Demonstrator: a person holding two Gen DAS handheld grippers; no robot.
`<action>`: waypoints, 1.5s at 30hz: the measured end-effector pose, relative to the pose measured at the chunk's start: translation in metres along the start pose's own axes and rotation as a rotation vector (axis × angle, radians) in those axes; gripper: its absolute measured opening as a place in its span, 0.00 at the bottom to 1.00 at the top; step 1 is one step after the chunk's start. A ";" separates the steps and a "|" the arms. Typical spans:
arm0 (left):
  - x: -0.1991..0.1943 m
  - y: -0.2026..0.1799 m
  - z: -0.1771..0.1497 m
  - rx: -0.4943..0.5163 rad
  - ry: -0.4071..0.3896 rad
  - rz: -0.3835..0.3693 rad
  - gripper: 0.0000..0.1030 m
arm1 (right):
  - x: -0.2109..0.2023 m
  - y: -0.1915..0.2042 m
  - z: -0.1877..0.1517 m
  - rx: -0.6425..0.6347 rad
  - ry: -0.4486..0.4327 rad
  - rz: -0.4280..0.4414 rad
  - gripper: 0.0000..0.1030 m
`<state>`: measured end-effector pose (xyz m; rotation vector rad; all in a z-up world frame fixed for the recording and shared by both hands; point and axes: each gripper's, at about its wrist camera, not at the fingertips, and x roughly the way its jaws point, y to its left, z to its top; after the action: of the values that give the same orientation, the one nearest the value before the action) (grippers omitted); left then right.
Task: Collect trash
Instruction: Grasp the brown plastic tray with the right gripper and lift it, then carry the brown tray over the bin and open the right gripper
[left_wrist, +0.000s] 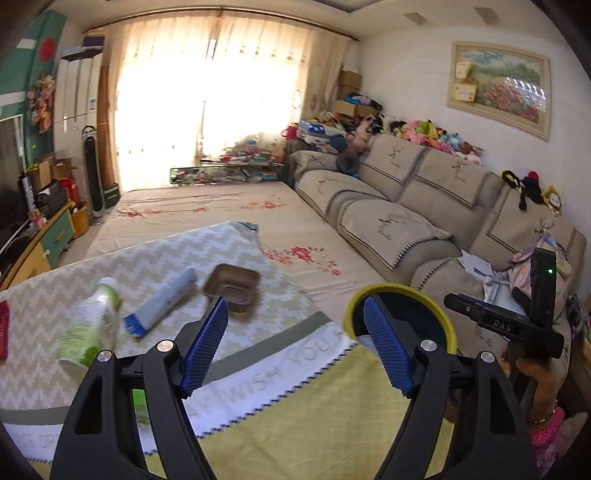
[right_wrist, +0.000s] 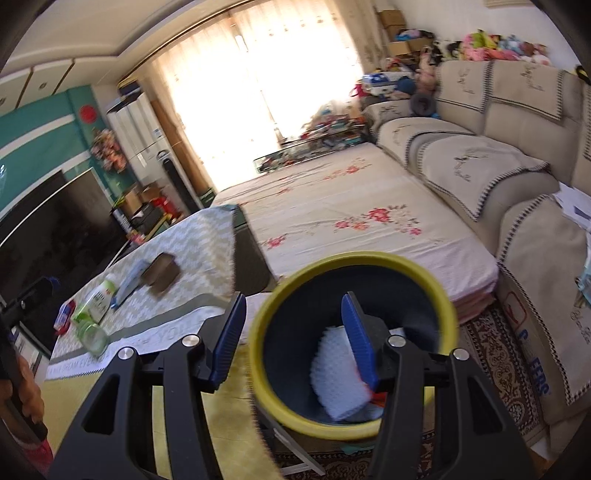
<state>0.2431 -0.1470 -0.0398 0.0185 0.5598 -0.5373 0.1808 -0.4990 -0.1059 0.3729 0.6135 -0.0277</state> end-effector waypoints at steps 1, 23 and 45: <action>-0.008 0.016 -0.002 -0.012 -0.017 0.027 0.73 | 0.005 0.011 0.000 -0.016 0.011 0.018 0.50; -0.064 0.196 -0.053 -0.244 -0.154 0.354 0.76 | 0.194 0.207 0.051 -0.322 0.249 -0.046 0.48; -0.056 0.188 -0.057 -0.222 -0.138 0.377 0.79 | 0.194 0.195 0.040 -0.291 0.233 -0.006 0.04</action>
<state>0.2667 0.0510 -0.0838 -0.1213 0.4640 -0.1062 0.3885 -0.3146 -0.1205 0.0914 0.8370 0.0996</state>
